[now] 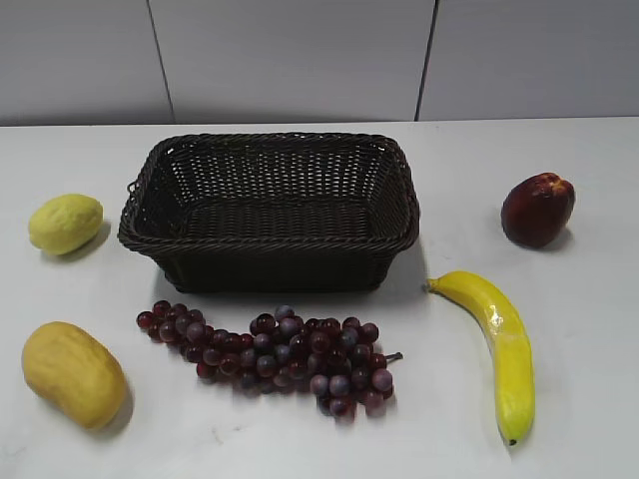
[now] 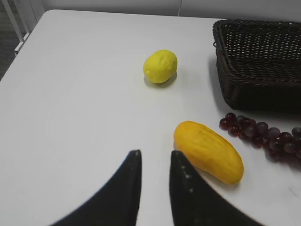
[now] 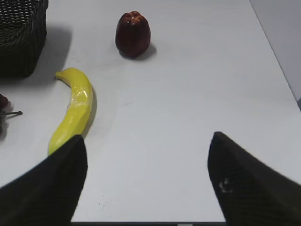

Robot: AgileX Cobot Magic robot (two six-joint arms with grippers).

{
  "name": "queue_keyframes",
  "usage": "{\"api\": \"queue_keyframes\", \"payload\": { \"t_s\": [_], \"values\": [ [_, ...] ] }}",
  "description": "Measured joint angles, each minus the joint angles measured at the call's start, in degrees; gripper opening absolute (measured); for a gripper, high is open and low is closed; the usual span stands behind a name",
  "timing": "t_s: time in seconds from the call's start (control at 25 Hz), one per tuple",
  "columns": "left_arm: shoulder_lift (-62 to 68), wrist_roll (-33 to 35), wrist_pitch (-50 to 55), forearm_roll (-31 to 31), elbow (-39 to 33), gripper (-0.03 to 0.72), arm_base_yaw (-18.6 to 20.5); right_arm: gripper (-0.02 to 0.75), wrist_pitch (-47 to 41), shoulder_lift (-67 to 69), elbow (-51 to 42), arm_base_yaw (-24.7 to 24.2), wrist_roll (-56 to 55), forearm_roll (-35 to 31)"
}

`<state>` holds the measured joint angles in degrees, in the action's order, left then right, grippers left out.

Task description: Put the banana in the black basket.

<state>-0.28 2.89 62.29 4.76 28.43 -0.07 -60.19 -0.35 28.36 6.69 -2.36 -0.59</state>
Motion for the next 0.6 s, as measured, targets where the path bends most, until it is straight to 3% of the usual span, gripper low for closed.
{"api": "queue_keyframes", "payload": {
  "t_s": [0.6],
  "values": [
    [0.0, 0.0, 0.0, 0.0, 0.0, 0.202, 0.0, 0.633, 0.0, 0.0, 0.0, 0.0, 0.04, 0.0]
  ]
}}
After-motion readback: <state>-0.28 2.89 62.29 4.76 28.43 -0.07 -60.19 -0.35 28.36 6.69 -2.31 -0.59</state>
